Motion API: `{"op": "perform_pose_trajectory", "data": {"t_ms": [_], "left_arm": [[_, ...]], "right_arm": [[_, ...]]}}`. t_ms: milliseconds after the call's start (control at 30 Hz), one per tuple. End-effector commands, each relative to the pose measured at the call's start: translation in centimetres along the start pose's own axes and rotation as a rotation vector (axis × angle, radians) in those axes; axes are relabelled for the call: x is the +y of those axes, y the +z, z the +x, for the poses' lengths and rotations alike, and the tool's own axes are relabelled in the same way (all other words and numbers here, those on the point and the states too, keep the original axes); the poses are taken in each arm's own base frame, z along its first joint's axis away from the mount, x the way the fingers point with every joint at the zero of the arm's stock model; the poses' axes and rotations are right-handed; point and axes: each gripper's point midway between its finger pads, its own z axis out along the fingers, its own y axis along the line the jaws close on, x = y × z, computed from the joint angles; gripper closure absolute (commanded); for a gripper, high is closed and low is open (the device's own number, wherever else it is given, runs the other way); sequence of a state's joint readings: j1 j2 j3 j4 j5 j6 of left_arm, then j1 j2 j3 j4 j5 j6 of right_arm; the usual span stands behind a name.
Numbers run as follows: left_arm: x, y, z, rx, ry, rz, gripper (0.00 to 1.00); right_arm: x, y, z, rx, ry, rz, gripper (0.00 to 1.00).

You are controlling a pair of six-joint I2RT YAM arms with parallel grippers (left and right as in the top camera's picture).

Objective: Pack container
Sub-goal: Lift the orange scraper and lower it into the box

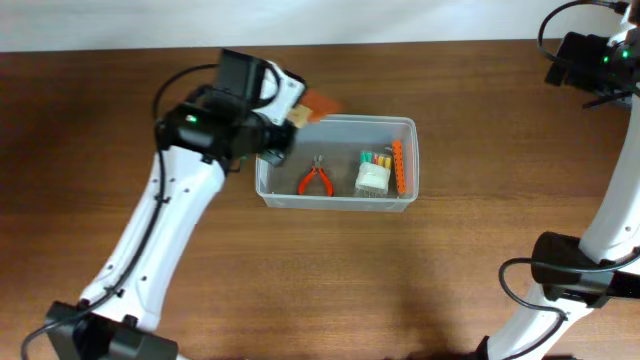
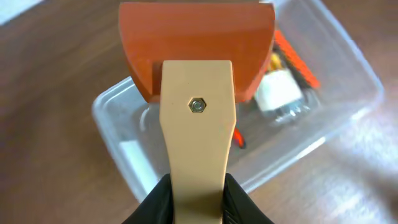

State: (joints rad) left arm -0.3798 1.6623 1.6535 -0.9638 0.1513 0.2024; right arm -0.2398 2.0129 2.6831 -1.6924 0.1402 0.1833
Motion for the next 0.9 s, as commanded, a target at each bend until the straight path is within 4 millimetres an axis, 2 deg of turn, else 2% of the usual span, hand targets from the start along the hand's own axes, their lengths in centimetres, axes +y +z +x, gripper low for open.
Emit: {"op": "perform_pose_trajectory", "data": {"t_ms": [0, 267, 433, 500, 633, 767, 867], "left_arm": [[-2.2, 0.1, -1.0, -0.022, 0.139, 0.044, 0.98], [-5.2, 5.4, 0.3, 0.062, 0.248, 0.159, 0.98], [-5.1, 9.8, 1.2, 0.108, 0.311, 0.178, 0.98], [-5.1, 11.9, 2.5, 0.153, 0.346, 0.196, 0.98], [-5.0, 14.8, 4.6, 0.225, 0.352, 0.221, 0.98], [-5.0, 16.6, 6.1, 0.276, 0.342, 0.237, 0.98], [-5.0, 17.2, 6.5, 0.288, 0.34, 0.241, 0.92]], "right_arm": [[-0.2, -0.2, 0.1, 0.0, 0.004, 0.001, 0.01], [-0.2, -0.2, 0.1, 0.001, 0.003, 0.001, 0.01], [-0.2, -0.2, 0.1, 0.0, 0.003, 0.001, 0.01], [-0.2, -0.2, 0.1, 0.0, 0.003, 0.001, 0.01], [-0.2, -0.2, 0.1, 0.0, 0.003, 0.001, 0.01], [-0.2, -0.2, 0.1, 0.0, 0.003, 0.001, 0.01], [-0.2, -0.2, 0.1, 0.0, 0.004, 0.001, 0.01]]}}
